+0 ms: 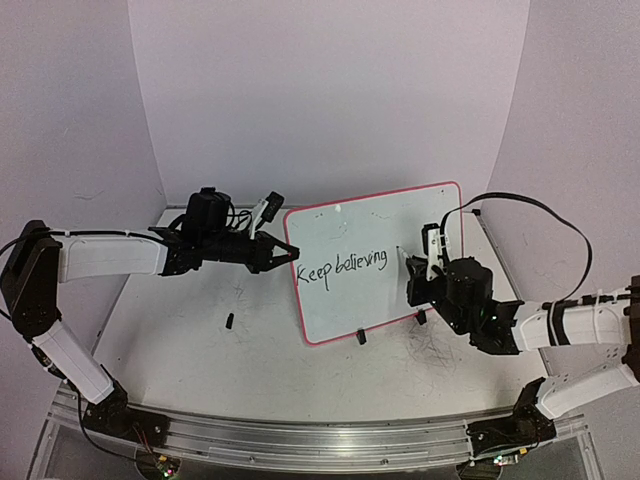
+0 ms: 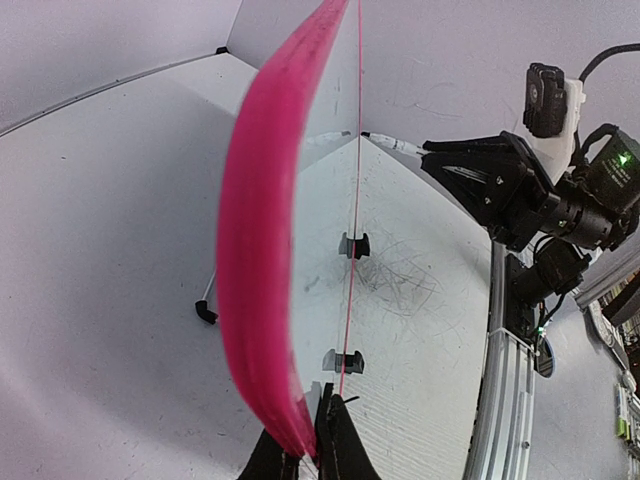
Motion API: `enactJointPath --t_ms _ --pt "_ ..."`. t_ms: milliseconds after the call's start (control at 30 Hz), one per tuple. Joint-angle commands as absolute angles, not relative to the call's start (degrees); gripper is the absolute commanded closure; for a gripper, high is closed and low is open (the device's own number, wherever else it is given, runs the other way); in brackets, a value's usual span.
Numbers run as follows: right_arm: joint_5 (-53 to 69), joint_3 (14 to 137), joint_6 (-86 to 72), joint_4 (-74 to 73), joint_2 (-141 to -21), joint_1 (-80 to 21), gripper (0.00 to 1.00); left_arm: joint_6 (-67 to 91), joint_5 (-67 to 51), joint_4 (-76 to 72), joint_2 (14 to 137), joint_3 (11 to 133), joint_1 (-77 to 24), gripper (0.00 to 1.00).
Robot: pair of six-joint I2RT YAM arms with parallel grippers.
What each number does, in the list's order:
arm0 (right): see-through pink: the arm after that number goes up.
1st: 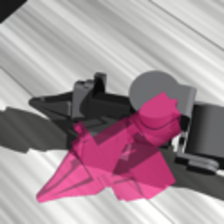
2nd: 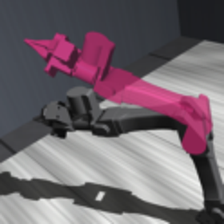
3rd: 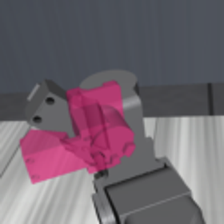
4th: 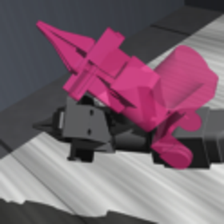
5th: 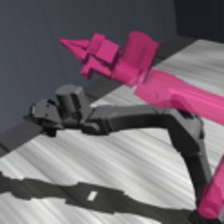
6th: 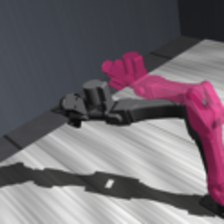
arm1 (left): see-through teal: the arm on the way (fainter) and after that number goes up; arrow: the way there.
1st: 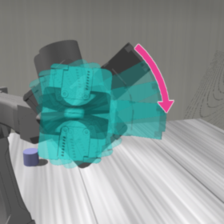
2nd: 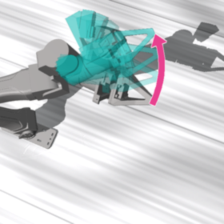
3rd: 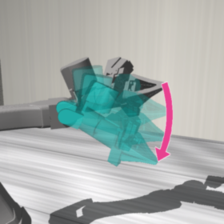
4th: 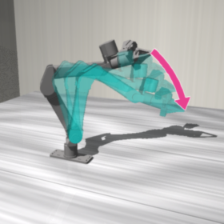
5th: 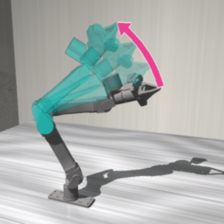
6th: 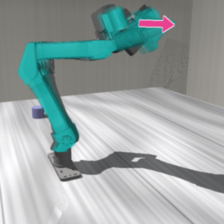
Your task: Write a sentence on the whiteboard
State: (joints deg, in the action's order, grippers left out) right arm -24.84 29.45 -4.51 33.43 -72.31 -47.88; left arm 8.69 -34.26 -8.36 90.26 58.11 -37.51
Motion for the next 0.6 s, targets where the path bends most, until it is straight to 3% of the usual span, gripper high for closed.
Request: enactJointPath --t_ms 0,567 --pt "-25.5 31.9 -4.3 35.9 -73.8 -47.5 1.0 2.2 -29.3 -3.7 89.7 57.8 -37.8 1.0" --pt "-21.4 30.7 -5.9 33.2 -73.5 -47.7 1.0 2.0 -29.0 -3.7 89.5 57.8 -37.8 1.0"
